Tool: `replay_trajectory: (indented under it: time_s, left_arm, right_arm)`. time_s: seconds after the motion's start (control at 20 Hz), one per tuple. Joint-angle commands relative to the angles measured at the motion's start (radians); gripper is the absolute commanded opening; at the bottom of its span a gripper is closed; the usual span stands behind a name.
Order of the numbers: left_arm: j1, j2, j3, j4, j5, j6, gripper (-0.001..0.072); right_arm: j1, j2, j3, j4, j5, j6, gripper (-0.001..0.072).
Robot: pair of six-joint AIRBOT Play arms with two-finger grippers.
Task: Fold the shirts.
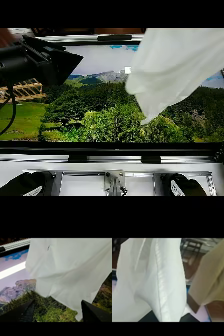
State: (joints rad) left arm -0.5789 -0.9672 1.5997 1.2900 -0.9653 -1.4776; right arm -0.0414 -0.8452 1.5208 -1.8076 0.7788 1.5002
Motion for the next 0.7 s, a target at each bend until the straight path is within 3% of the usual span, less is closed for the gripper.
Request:
replay_trajectory:
  time_s: [0.0,0.15,0.5,0.65]
  left_arm:
    - [0.0,-0.002,0.0,0.005,-0.022,0.002,0.068]
    - [0.0,-0.005,-0.001,0.021,-0.073,0.002,0.0679]
    - [0.0,-0.029,-0.001,0.039,-0.093,0.0,0.068]
    - [0.0,-0.032,0.0,0.039,-0.094,-0.002,0.0679]
  right_arm:
    - [-0.148,-0.002,0.001,-0.139,-0.098,0.189,0.0056]
    - [-0.328,-0.014,0.002,-0.139,-0.161,0.278,0.0056]
    - [-0.577,-0.053,0.009,-0.121,-0.185,0.304,0.0056]
    - [-0.658,-0.111,0.01,-0.133,-0.246,0.414,0.0056]
